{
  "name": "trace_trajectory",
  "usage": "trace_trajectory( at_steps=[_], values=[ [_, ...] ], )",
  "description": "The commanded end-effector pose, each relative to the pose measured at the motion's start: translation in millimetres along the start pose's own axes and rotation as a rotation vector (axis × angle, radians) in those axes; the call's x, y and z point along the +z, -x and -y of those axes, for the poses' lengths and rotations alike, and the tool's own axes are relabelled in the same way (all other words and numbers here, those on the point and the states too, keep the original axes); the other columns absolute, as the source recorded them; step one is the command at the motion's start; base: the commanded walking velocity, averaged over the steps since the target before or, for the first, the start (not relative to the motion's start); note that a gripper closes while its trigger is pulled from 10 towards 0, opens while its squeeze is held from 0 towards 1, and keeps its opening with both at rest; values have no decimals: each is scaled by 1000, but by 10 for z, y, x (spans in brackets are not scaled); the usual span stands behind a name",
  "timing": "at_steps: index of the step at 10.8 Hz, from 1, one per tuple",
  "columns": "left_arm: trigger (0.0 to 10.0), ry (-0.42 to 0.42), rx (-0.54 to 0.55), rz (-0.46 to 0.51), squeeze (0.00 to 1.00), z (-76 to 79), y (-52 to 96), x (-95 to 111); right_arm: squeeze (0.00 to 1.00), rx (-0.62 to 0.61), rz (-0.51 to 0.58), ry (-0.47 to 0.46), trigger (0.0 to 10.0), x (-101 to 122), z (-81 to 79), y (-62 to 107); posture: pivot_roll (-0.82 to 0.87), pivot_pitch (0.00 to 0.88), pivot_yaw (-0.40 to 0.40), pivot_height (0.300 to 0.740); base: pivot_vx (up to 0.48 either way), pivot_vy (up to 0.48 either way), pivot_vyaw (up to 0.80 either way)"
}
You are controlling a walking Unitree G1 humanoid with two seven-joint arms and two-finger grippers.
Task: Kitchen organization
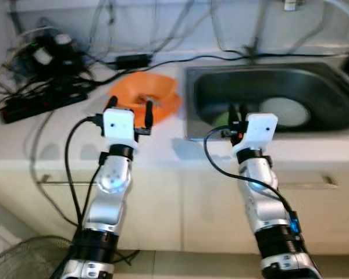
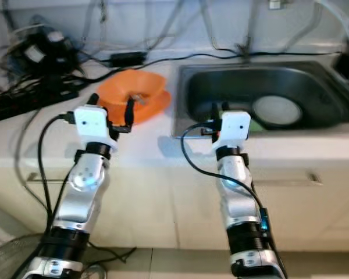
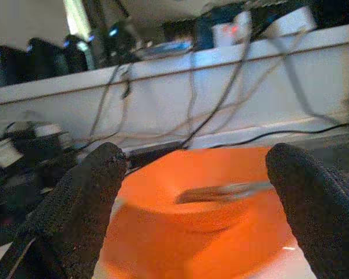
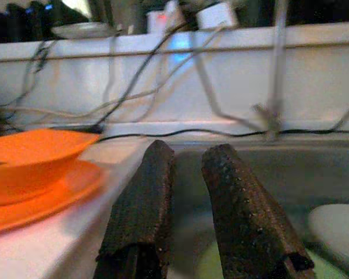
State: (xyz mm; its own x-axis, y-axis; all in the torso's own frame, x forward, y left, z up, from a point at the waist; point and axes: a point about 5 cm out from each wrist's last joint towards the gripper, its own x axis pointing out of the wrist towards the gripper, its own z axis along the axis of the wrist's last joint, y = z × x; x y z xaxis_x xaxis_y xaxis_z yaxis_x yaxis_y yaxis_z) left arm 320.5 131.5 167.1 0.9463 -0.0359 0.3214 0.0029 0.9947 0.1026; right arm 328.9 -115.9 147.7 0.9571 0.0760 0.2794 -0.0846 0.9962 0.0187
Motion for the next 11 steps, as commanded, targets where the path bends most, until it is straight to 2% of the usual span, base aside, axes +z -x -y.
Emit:
trace_trajectory(
  at_steps=[1,2,5,7,8,9,10,11],
  values=[
    [10000,-8,12,21,0,-40,-22,45,0,17,2,-7,10000,12,-49,-14,71,0,73,740,304,0,0],
    [10000,-10,8,23,0,-38,-17,47,0,17,10,-6,10000,19,-52,-11,73,0,74,740,307,0,0],
    [10000,3,-32,69,0,4,15,111,0,13,12,-10,10000,14,-62,1,77,0,77,740,0,0,0],
    [10000,-10,-107,100,0,64,24,196,0,12,12,-13,10000,12,-63,6,76,0,77,740,0,0,0],
    [10000,-43,-217,115,0,173,58,253,0,11,10,-13,10000,8,-56,8,76,0,77,740,0,0,0],
    [10000,-75,-274,122,0,222,79,262,0,10,9,-13,10000,5,-55,9,76,0,78,740,0,0,0],
    [10000,-155,-410,128,0,328,123,274,0,13,7,-13,10000,-1,-60,10,77,0,78,740,0,0,0],
    [10000,-228,-473,128,0,357,136,272,0,17,5,-13,10000,-6,-73,12,77,0,81,740,0,0,0]
  ],
)
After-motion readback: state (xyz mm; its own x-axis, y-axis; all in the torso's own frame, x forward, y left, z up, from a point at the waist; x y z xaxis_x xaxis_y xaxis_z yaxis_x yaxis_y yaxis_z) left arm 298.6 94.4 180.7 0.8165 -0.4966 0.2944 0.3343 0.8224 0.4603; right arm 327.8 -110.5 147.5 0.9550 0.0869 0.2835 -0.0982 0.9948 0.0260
